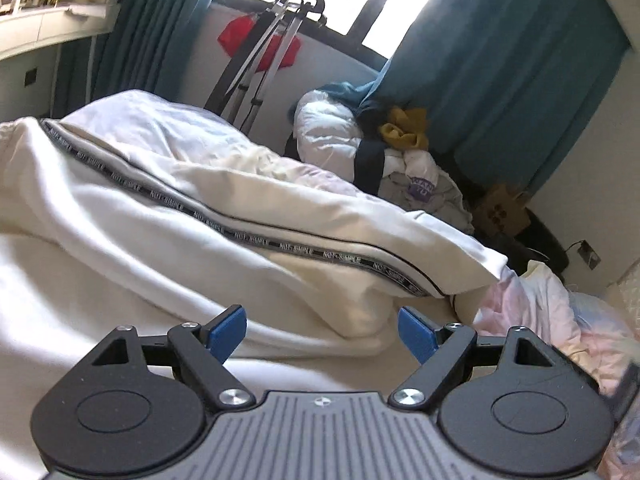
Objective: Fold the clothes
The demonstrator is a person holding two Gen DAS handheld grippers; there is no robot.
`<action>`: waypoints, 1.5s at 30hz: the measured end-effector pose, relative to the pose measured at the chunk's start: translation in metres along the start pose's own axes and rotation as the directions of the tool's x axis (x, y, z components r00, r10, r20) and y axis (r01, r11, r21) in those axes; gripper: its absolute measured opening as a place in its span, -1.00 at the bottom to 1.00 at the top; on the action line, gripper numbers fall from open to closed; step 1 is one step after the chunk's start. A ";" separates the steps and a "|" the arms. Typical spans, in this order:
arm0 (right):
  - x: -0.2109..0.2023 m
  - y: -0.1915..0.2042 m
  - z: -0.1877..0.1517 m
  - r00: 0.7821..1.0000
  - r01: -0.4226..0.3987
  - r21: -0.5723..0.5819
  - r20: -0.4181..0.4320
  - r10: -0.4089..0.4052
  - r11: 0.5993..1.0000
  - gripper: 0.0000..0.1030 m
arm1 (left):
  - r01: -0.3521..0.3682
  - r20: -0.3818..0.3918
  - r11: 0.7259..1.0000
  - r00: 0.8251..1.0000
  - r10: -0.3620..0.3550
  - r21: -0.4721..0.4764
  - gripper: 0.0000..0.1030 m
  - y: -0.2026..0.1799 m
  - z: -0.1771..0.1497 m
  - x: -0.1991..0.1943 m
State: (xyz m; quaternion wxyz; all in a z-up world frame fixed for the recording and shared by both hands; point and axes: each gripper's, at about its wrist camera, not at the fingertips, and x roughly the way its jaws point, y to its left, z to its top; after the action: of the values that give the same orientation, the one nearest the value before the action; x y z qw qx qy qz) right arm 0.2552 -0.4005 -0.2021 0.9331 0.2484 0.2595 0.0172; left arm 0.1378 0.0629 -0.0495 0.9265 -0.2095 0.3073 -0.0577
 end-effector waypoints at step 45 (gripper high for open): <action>0.092 -0.023 0.222 0.839 0.298 -0.714 -0.121 -0.531 0.634 -0.87 | -0.014 -0.011 0.994 1.000 0.013 -0.111 0.62 0.035 -0.004 0.045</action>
State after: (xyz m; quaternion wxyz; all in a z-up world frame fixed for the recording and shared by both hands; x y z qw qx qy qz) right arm 0.4420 -0.5070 -0.0917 0.8808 -0.1773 0.4337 -0.0687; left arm 0.1711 0.0829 -0.0918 0.9122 -0.2583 0.3160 -0.0352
